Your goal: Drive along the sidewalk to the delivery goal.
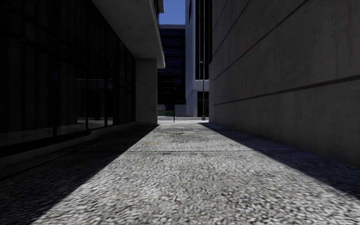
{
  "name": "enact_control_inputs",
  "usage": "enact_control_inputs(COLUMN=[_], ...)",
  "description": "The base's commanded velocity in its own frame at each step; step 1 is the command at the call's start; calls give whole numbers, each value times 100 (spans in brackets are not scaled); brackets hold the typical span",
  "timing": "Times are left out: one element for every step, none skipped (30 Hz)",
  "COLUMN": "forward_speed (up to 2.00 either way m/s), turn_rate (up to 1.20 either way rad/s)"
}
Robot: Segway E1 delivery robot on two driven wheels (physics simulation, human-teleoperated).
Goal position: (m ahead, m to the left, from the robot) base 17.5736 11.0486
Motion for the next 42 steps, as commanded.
enact_control_inputs(forward_speed=[200,200,200,200,200,200,200,200,200,200,200,200,200,200,200,200,200,200,200,200,200,200,200,200,200,200,200,200,200,200,200,200,200,200,200,200,200,200,200,200,200,200], turn_rate=[0,0,0,0,0,0,0,0,0,0,0,0,0,0,0,0,0,0,0,0,0,0,0,0,0,0,0,0,0,0,0,0,0,0,0,0,0,0,0,0,0,0])
